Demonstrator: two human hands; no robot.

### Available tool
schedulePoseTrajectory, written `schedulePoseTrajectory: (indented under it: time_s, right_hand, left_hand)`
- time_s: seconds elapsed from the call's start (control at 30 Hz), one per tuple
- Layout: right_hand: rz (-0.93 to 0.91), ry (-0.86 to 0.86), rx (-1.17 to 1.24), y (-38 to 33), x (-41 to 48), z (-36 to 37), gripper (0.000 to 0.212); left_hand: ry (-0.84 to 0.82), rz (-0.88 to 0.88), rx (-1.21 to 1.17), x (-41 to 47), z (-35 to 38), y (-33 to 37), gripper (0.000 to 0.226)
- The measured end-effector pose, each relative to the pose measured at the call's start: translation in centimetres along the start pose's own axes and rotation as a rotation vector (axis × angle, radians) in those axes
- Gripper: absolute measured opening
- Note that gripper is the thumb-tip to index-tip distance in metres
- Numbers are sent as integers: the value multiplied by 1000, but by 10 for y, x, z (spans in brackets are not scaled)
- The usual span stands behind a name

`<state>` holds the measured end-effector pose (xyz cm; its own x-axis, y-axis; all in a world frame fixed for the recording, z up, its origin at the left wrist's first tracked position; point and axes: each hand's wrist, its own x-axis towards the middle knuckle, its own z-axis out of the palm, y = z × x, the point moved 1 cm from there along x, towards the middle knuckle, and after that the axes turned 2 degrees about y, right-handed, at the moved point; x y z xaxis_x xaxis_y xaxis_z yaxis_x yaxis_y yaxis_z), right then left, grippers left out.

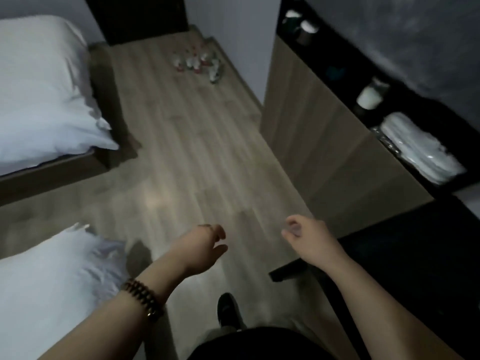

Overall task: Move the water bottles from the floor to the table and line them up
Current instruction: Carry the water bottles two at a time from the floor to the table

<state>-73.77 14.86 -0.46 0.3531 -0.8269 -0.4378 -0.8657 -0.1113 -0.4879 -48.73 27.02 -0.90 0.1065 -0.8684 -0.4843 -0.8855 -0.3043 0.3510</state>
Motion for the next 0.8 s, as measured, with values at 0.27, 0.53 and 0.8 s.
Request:
schedulePoseTrajectory:
  time_s: [0.27, 0.53, 0.8]
  right_hand:
    - [-163, -86, -147, -92, 124, 28, 33]
    - [-202, -101, -157, -171, 301, 12, 34]
    - [-234, -112, -202, -266, 473, -51, 32]
  left_hand:
    - [45, -254, -110, 37, -38, -124, 36]
    - [123, -397, -268, 155, -123, -216, 32]
    - [104, -443, -183, 293, -252, -270, 34]
